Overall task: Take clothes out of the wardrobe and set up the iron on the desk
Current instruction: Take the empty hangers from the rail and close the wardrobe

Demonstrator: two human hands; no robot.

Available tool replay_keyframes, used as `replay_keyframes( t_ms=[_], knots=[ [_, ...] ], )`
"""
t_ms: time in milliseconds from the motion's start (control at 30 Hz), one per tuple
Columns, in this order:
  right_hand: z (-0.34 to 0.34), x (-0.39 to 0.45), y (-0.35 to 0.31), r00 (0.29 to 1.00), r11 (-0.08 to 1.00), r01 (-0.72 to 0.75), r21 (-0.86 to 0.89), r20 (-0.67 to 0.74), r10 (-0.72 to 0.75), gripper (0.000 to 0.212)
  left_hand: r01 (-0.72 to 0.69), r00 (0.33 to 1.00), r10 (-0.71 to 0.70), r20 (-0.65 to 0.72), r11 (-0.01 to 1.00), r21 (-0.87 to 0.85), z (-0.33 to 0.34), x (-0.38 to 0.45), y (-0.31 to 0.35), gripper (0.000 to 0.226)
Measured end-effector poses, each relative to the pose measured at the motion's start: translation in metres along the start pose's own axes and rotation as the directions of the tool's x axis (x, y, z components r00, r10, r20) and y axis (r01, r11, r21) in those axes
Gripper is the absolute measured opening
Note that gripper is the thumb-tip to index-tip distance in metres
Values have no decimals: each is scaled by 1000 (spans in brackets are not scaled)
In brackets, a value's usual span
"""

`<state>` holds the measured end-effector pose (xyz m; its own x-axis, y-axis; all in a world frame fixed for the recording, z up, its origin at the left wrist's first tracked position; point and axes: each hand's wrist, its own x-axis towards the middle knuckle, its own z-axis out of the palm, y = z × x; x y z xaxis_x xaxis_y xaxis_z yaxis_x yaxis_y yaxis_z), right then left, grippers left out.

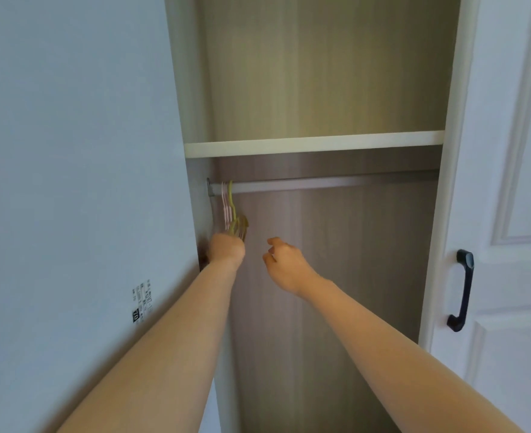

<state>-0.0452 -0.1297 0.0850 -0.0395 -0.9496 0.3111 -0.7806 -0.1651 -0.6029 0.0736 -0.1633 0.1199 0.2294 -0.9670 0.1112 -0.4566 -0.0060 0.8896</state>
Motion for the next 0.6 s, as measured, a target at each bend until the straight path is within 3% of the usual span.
replay_keyframes(
  t_ms=[167, 367, 500, 600],
  knots=[
    [3, 18, -9, 990, 950, -139, 279, 18, 140, 41, 128, 992, -113, 63, 932, -339, 9, 22, -9, 37],
    [10, 39, -13, 975, 873, -217, 437, 63, 212, 46, 207, 978, -178, 106, 856, -474, 25, 25, -25, 17],
    [9, 45, -17, 964, 842, -258, 474, 69, 256, 45, 267, 961, -173, 213, 775, -573, 30, 20, -27, 7],
    [8, 48, -19, 954, 817, -293, 497, 96, 284, 34, 267, 959, -148, 242, 760, -593, 29, 16, -27, 12]
  ],
)
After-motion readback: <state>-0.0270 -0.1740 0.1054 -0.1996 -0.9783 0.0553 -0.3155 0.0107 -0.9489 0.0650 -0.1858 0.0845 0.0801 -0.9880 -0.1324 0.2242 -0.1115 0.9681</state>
